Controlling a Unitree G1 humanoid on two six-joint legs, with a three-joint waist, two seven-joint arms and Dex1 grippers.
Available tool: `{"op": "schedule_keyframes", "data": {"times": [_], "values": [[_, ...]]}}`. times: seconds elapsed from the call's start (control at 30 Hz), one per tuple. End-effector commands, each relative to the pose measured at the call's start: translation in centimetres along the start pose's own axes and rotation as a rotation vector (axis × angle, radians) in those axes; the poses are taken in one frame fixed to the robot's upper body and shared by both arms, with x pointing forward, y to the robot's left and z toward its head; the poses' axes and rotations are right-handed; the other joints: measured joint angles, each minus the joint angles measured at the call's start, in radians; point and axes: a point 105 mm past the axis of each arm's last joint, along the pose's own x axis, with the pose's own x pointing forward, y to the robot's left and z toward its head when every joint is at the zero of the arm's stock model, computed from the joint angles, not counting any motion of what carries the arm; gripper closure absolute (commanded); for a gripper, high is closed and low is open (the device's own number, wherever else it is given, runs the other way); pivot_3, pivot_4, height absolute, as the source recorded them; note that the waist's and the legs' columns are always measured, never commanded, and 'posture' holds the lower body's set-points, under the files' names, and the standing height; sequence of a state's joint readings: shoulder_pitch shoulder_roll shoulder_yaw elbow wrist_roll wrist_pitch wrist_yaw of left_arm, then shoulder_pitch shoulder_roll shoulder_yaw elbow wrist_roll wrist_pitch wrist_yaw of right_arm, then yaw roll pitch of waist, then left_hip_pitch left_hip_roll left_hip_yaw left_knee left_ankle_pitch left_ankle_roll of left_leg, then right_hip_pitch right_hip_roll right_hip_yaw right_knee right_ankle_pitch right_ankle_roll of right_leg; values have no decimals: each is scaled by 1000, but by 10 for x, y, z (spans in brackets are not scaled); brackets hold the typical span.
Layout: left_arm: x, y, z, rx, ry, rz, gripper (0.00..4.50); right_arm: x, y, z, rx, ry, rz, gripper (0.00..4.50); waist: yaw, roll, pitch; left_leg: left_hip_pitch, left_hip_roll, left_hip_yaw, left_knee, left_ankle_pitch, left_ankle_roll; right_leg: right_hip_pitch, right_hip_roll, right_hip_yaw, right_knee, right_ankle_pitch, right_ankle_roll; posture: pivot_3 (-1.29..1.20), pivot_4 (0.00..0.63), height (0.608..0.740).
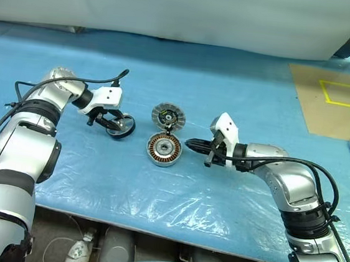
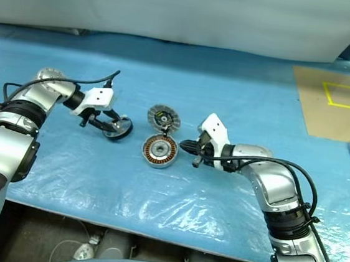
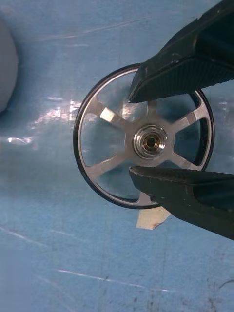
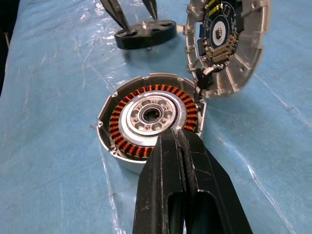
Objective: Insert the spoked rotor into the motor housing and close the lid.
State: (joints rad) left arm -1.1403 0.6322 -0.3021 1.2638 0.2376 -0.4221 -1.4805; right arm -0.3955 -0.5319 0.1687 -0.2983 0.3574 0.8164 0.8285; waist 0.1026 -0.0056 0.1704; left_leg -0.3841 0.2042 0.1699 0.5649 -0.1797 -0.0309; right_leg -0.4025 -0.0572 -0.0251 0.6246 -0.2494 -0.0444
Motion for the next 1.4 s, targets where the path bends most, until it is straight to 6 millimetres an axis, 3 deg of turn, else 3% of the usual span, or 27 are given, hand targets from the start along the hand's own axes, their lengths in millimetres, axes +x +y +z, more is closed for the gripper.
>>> {"op": "schedule_keyframes", "data": {"times": [0.03, 0.67, 0.8, 0.93, 1.17, 1.27, 1.4], "values": [[-12, 9, -1, 32, 49, 56, 2351, -6, 3, 9, -29, -33, -7, 4500, 1, 0, 0, 0, 0, 0, 0, 0, 0, 0, 0, 0, 0, 0, 0, 0, 150, 740], [12, -11, -14, 32, 69, -40, 2351, -7, -3, 6, -40, -6, -60, 4500, -2, 0, 0, 2, 0, -7, 1, 0, 0, 2, 0, 0, 1, 0, 0, 0, 150, 740], [18, -16, -19, 24, 66, -50, 3002, -8, -6, 7, -41, -7, -64, 4500, -3, 1, 0, 3, 0, -7, 1, 0, 0, 3, 0, 0, 1, 0, 0, 0, 150, 740], [22, -20, -20, 7, 35, -46, 3009, -6, -6, 9, -41, -14, -62, 4500, -3, 1, -1, 7, 0, -7, 1, 0, 0, 7, 0, 0, 1, 0, 0, 0, 150, 740], [19, -15, -11, -199, -208, 51, 3010, -4, -7, 11, -34, -25, -55, 4500, 0, 3, -2, 15, -1, -5, -1, 0, 0, 14, -2, 2, 0, -2, -3, 0, 150, 740], [3, -7, 0, -323, -405, 108, 3010, -3, -10, 9, -33, -21, -61, 4500, 4, 3, -2, 15, -1, -5, -1, 0, 0, 14, -2, 2, 0, -3, -4, 0, 150, 740], [-13, -17, 7, -348, -527, 105, 3010, -3, -10, 10, -32, -24, -54, 4500, 5, 2, -1, 12, -1, -3, -1, 0, 0, 11, -2, 1, -1, -3, -5, 0, 150, 740]]}}
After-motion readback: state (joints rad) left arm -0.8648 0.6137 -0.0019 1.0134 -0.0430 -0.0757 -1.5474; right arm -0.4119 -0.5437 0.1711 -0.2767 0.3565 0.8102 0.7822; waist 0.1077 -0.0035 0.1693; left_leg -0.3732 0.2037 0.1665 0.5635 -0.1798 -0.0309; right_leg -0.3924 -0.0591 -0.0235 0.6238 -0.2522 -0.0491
